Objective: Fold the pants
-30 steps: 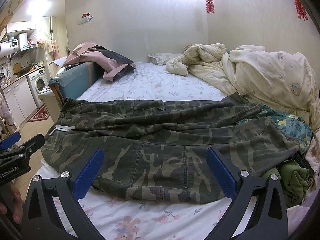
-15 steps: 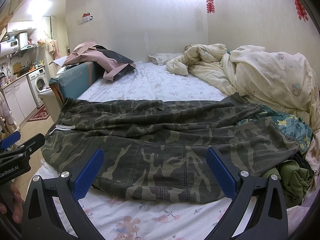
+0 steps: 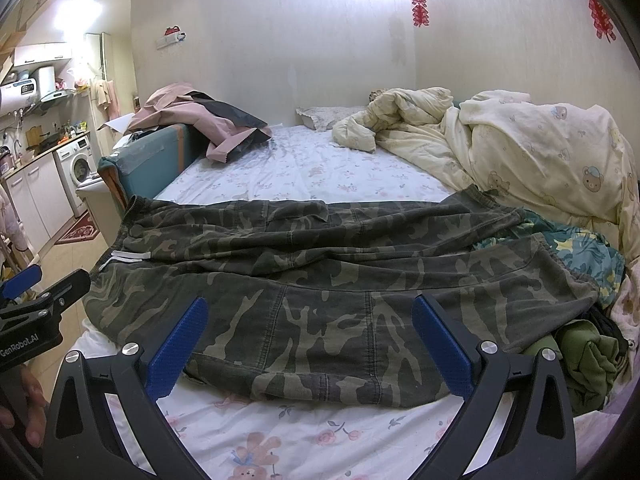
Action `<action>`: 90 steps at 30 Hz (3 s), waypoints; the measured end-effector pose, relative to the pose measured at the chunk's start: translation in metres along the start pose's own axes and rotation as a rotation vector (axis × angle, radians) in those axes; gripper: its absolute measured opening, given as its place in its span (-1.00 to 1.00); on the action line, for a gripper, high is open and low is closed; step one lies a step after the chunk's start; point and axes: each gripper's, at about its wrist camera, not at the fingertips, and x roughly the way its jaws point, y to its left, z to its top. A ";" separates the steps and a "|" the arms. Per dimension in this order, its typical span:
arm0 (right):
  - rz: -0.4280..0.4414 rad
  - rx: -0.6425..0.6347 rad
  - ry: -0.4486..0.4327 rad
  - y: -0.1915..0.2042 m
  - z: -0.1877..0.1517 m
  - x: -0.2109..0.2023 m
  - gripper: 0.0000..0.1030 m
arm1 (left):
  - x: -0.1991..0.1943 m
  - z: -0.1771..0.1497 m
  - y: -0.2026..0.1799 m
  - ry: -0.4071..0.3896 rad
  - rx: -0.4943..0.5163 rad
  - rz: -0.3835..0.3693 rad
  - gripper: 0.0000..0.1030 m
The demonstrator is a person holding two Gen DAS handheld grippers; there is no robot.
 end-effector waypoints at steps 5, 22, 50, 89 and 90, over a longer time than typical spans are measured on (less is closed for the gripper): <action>0.001 0.001 0.002 -0.001 -0.001 0.000 1.00 | 0.000 0.000 0.000 0.004 0.001 0.003 1.00; -0.281 0.656 0.429 -0.193 -0.046 0.082 0.62 | 0.042 0.000 0.033 0.169 -0.057 0.134 1.00; -0.165 0.739 0.293 -0.206 -0.033 0.084 -1.00 | 0.243 -0.053 0.242 0.596 -0.639 0.315 0.28; -0.127 0.817 0.103 -0.228 -0.017 0.016 -1.00 | 0.095 0.011 0.257 0.378 -0.651 0.284 -0.98; -0.129 0.813 0.104 -0.228 -0.016 0.014 -1.00 | 0.093 0.009 0.258 0.378 -0.641 0.294 -0.98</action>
